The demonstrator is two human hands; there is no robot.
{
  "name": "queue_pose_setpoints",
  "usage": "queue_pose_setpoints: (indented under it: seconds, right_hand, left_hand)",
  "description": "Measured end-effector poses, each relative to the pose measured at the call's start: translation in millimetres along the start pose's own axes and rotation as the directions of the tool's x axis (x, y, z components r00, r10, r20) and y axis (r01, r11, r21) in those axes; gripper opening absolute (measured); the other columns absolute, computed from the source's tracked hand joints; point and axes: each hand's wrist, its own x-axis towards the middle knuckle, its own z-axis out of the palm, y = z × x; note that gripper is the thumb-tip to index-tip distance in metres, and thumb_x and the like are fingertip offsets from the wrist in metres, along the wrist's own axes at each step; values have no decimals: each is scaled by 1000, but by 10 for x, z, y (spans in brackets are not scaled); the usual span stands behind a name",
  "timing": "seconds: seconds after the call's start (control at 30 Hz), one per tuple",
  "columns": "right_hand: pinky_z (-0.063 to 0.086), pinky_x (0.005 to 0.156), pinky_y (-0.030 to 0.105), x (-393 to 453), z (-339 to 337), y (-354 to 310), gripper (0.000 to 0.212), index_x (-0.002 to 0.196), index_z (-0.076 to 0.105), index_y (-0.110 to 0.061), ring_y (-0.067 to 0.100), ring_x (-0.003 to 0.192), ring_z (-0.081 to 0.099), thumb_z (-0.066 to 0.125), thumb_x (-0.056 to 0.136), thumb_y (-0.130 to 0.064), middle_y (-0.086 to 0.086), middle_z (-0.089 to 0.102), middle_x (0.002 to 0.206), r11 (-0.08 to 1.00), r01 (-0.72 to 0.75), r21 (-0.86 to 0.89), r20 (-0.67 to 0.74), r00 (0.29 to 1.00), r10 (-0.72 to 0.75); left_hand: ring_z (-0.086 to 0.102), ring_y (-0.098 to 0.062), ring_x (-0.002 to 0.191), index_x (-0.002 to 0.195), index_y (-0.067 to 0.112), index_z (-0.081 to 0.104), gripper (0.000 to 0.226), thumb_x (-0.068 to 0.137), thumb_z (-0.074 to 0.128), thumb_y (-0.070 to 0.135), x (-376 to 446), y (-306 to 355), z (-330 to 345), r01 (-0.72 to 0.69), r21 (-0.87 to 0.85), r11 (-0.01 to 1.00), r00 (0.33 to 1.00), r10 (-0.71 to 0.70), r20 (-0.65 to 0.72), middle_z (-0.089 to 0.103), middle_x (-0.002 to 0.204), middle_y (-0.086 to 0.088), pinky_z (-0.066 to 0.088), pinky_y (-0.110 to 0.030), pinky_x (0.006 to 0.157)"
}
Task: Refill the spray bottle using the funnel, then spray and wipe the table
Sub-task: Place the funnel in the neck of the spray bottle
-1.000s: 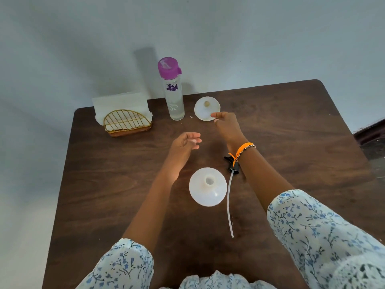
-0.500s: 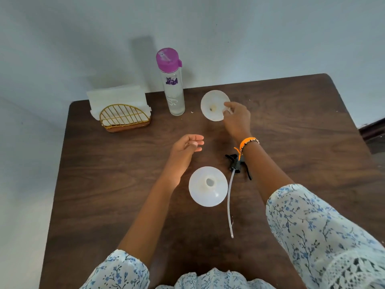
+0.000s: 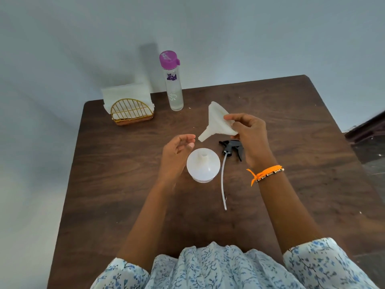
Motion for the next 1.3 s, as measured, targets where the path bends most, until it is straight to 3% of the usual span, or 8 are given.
queue_pose_setpoints:
  seconds: [0.17,0.27,0.43,0.77,0.9,1.0,1.17,1.3]
  right_hand:
    - [48,55,13,-112,-86,-79,27,93,72,-12,11,80,60,49,87,1,3,66,104,995,43,-88,5,999,-43]
    - [57,68,26,-100,-70,-62,27,89,73,-15,19,88,64,51,86,0,5,68,103,979,76,-187,4,997,-77]
    - [47,55,11,-127,29,-51,28,93,71,-13,8,70,55,47,87,1,-1,62,100,903,194,-385,39,980,-194]
    - [41,66,13,-248,156,56,18,91,70,-10,7,82,52,54,84,-3,5,69,102,694,395,-602,176,913,-368]
    - [34,65,4,-274,195,103,15,93,69,-10,6,81,51,56,87,-8,5,68,104,660,404,-634,165,904,-395]
    - [34,66,4,-283,194,115,16,95,69,-11,6,82,51,56,87,-10,5,68,106,651,395,-648,157,906,-394]
    - [40,74,13,-280,178,86,20,104,68,-11,17,95,60,54,91,-13,6,66,111,654,407,-638,195,907,-374]
    - [43,78,17,-253,142,37,22,107,68,-11,14,98,54,53,92,-18,7,62,116,748,374,-548,305,922,-238]
  left_hand:
    - [54,-4,109,121,23,56,34,90,58,11,-96,-5,-2,-71,56,996,989,63,135,59,115,11,40,-26,100]
    - [51,-6,115,124,25,53,40,90,56,4,-120,-42,45,-83,71,994,986,72,153,56,119,11,38,-30,103]
    - [48,-11,122,122,21,54,41,86,61,3,-115,-103,92,-56,97,994,990,42,137,55,128,7,36,-22,96]
    - [57,-20,112,125,10,55,49,80,71,20,-99,-177,199,-78,128,989,997,77,13,61,124,-4,46,-35,95]
    - [56,-15,106,121,4,55,44,81,68,19,-93,-192,232,-27,167,986,999,34,-37,60,113,-4,43,-27,90]
    - [57,-15,105,122,8,56,46,80,70,18,-115,-184,224,-104,161,981,993,111,-31,62,118,-6,45,-27,89]
    - [58,-23,111,122,10,57,44,81,70,20,-106,-176,201,-72,188,980,997,79,-27,61,124,-9,45,-30,92]
    - [57,-21,112,121,13,57,43,81,70,17,-139,-159,180,-61,157,986,998,62,-3,61,124,-6,43,-26,90]
